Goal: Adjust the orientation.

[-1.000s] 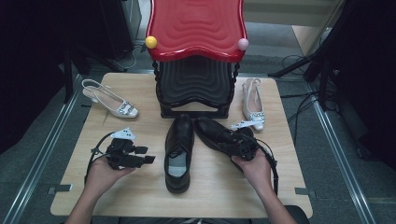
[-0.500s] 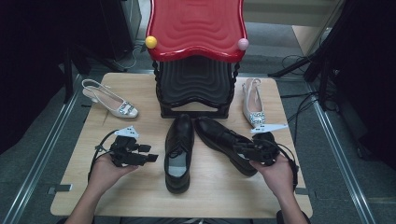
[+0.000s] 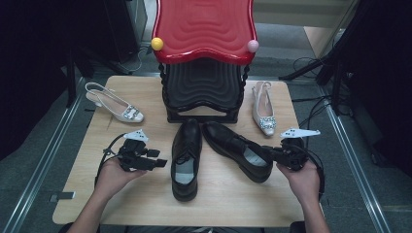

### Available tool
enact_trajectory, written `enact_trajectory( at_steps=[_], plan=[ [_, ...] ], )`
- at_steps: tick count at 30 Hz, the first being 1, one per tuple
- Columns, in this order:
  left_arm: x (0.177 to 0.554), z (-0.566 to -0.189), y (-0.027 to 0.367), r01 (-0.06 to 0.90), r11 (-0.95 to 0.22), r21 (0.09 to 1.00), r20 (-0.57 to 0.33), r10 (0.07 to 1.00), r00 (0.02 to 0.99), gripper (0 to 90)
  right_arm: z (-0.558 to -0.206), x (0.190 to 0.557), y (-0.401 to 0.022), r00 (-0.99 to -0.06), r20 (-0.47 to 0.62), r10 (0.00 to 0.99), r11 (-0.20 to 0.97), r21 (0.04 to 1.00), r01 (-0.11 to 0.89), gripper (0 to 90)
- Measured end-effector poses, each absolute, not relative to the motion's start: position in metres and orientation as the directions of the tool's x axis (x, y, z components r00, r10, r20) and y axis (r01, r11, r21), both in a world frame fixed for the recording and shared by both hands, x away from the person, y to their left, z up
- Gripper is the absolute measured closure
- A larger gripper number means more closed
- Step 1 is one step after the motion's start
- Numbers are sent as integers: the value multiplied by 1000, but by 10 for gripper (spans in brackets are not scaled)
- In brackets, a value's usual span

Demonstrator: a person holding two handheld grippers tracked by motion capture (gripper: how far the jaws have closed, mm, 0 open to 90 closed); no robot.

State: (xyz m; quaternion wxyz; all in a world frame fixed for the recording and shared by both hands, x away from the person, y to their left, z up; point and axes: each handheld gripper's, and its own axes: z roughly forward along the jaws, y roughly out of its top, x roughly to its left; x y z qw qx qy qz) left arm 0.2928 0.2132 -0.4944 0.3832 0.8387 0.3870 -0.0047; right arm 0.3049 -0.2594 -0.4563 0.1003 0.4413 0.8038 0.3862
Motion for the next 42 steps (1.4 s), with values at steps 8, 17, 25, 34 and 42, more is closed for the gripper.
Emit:
enact_trajectory(
  at_steps=[8,17,25,34,42],
  plan=[
    [294,-496,211,655,-414,632,-301,648,699,435,-465,318,-268,-576,244,780,259,712,653,900],
    [295,-498,211,659,-415,628,-304,648,698,435,-473,325,-270,-553,198,810,293,680,672,900],
    [295,-497,210,660,-416,626,-310,644,700,435,-476,318,-260,-593,203,779,337,661,670,900],
    [297,-497,208,653,-412,635,-297,650,699,451,-477,306,-245,-626,213,750,368,653,662,900],
    [302,-498,206,670,-407,621,-303,663,684,618,-478,301,-230,-652,220,725,386,654,650,900]
  ],
)
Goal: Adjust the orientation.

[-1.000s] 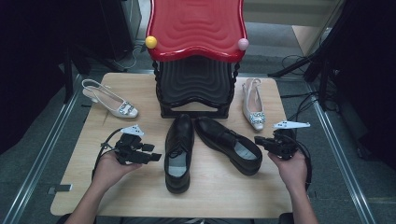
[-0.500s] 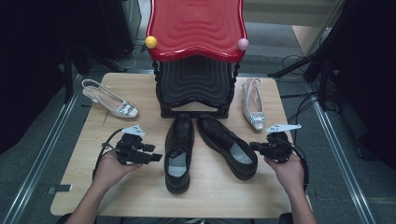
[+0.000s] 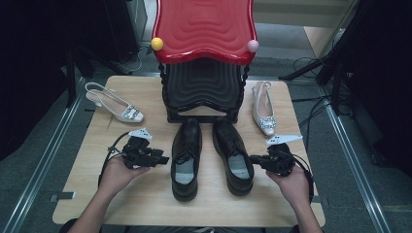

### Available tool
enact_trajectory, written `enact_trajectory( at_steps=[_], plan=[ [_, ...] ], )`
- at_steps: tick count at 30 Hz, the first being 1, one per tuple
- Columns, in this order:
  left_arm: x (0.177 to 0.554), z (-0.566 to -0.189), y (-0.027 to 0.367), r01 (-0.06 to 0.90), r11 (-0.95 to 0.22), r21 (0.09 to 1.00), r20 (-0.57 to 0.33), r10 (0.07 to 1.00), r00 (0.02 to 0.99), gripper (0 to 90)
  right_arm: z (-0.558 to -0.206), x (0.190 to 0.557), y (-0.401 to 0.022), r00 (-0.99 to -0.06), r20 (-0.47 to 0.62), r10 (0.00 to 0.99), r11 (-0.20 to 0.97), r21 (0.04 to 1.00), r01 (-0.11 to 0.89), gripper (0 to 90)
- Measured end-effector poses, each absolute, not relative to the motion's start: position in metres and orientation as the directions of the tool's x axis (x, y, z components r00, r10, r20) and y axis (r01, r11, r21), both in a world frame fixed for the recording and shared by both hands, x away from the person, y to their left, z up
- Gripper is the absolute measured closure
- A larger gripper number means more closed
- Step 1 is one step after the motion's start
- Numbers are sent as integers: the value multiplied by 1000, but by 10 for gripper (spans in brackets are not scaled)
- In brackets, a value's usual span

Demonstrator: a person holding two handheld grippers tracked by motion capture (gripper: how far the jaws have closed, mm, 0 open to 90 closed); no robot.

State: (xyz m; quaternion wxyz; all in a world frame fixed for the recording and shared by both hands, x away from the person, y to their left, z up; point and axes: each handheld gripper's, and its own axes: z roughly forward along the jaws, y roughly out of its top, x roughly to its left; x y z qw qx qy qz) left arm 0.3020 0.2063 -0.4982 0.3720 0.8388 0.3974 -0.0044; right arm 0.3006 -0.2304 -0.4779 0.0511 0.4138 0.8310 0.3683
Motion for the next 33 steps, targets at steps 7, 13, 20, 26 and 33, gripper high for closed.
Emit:
enact_trajectory(
  at_steps=[7,13,20,26,33],
  plan=[
    [304,-497,201,664,-404,630,-294,667,685,842,-484,317,-225,-620,188,762,376,650,660,900],
    [307,-501,194,670,-420,612,-304,657,690,899,-488,320,-218,-621,183,762,392,633,668,900],
    [308,-505,191,673,-423,607,-304,658,688,895,-491,318,-211,-639,242,731,383,629,676,900],
    [309,-508,188,681,-428,593,-308,661,684,893,-492,317,-201,-652,247,717,393,629,671,900],
    [309,-510,189,691,-414,593,-325,662,675,893,-496,323,-197,-621,253,742,359,632,687,900]
  ],
)
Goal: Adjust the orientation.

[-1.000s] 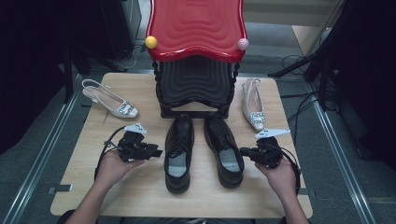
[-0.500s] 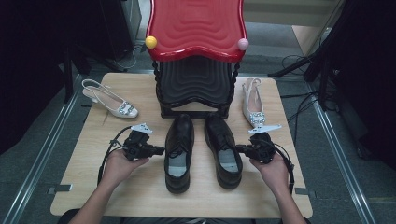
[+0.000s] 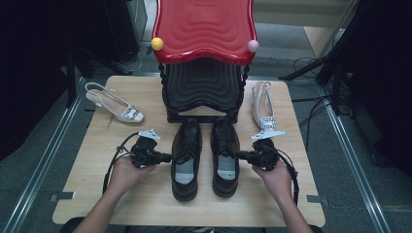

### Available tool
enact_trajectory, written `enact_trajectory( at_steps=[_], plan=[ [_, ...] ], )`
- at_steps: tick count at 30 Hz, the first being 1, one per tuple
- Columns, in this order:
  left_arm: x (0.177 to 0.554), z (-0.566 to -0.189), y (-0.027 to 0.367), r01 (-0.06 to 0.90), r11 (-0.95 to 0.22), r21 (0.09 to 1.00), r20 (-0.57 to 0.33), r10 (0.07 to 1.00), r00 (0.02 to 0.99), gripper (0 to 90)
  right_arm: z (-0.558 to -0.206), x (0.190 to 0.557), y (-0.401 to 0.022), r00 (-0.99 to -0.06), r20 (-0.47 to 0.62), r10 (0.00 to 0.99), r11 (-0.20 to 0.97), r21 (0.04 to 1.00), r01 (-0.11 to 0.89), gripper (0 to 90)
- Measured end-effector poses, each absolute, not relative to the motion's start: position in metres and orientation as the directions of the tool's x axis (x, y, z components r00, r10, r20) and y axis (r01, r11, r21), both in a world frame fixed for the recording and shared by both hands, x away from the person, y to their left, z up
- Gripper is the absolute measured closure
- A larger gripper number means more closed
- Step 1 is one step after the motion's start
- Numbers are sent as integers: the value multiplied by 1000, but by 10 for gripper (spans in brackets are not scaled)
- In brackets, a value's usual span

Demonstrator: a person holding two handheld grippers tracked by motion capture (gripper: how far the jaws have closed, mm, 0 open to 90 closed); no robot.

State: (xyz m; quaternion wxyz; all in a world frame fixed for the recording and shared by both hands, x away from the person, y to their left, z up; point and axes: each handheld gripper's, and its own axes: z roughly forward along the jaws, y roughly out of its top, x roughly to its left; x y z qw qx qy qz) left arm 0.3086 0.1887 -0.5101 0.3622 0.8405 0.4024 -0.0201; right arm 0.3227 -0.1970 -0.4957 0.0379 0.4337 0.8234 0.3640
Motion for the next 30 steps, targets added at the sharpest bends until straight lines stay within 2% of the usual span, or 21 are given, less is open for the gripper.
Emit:
enact_trajectory(
  at_steps=[15,22,30],
  plan=[
    [309,-512,187,698,-402,593,-342,658,670,899,-499,332,-181,-627,246,739,370,630,683,900],
    [305,-514,173,681,-423,598,-357,621,698,900,-501,334,-177,-637,265,723,369,632,682,900],
    [303,-514,168,683,-421,596,-351,628,694,900,-500,334,-177,-635,261,727,369,632,682,900]
  ],
)
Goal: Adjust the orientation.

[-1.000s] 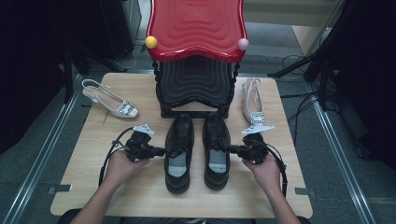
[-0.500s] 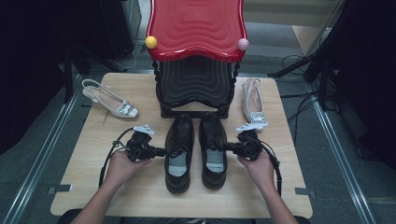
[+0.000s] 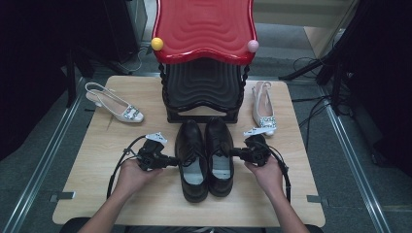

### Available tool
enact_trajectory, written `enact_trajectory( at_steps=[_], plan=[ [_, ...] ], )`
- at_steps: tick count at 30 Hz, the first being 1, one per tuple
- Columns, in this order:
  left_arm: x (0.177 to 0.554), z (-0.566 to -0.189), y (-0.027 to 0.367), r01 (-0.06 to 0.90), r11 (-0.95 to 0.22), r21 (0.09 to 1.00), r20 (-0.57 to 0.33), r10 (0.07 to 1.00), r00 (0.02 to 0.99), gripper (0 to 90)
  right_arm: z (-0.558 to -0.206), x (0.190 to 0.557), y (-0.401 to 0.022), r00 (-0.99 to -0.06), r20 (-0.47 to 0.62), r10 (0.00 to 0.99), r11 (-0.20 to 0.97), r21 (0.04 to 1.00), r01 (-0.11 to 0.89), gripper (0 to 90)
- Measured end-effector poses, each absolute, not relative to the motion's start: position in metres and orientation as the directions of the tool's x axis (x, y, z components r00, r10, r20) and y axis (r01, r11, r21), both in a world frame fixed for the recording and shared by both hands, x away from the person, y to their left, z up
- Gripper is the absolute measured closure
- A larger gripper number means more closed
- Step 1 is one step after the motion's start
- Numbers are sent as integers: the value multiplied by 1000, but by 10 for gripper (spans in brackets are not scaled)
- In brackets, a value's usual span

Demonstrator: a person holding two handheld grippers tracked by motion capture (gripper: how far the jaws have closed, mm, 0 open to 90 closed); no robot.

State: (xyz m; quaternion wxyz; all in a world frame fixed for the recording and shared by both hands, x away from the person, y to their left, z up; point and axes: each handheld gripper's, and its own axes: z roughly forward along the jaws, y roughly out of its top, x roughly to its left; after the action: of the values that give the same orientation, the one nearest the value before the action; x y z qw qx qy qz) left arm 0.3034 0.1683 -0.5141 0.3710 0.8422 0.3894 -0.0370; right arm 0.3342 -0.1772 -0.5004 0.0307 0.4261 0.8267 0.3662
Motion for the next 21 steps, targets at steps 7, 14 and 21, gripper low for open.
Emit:
enact_trajectory(
  at_steps=[7,14,21],
  plan=[
    [293,-515,154,658,-461,596,-366,573,733,900,-498,340,-181,-606,243,757,347,636,689,900],
    [291,-508,159,645,-462,609,-370,553,746,873,-493,342,-190,-594,264,760,320,643,696,874],
    [289,-496,172,641,-448,623,-355,569,742,759,-480,337,-194,-601,279,749,310,654,690,833]
  ],
)
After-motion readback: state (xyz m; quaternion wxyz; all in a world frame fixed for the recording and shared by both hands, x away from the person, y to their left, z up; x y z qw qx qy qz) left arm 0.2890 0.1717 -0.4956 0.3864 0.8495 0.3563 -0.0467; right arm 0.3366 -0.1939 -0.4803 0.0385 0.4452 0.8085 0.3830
